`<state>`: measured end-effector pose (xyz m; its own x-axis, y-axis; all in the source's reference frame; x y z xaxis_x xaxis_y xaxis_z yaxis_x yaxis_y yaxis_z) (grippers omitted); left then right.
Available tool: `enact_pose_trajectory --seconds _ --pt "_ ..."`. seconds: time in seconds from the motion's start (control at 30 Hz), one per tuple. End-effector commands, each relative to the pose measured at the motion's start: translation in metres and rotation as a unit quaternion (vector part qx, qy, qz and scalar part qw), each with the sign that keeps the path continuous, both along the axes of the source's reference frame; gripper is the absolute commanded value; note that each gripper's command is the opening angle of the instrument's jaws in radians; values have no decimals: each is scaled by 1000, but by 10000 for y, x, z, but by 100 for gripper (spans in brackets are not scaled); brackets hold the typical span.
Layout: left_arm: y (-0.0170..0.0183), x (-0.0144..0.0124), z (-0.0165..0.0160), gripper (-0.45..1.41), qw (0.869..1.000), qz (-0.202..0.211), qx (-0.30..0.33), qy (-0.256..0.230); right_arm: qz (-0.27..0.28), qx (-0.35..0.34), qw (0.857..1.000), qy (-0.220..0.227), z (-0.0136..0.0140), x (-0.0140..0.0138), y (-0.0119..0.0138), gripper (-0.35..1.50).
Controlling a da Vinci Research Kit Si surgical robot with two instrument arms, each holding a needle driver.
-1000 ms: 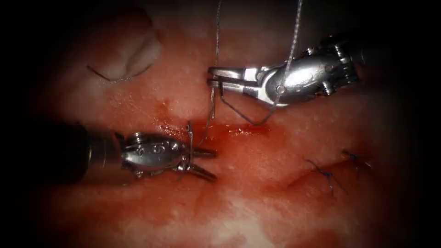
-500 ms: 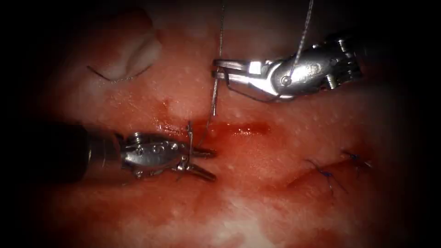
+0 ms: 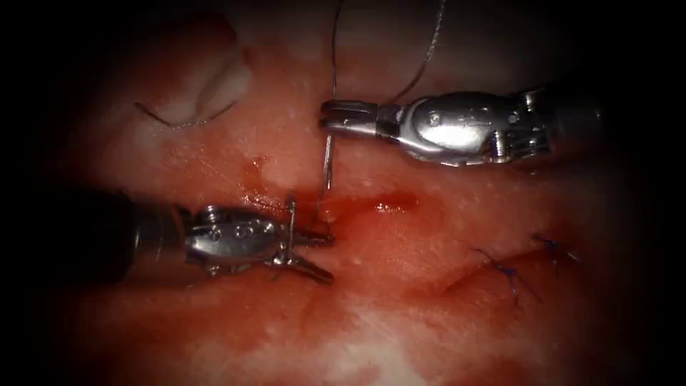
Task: Wound Closure
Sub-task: Throw the needle through the top portion of the cut.
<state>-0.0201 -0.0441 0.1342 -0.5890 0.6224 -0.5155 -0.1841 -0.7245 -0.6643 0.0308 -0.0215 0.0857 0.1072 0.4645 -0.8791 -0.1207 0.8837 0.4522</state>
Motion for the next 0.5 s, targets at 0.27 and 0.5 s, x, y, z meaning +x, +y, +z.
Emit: enact_pose_trajectory --seconds 0.27,0.5 --pt "2 2 5 49 1000 2 0 -1 -5 179 984 15 12 8 -28 -35" --pt "4 2 0 47 1000 2 2 -2 -22 326 945 28 13 8 -38 -35"
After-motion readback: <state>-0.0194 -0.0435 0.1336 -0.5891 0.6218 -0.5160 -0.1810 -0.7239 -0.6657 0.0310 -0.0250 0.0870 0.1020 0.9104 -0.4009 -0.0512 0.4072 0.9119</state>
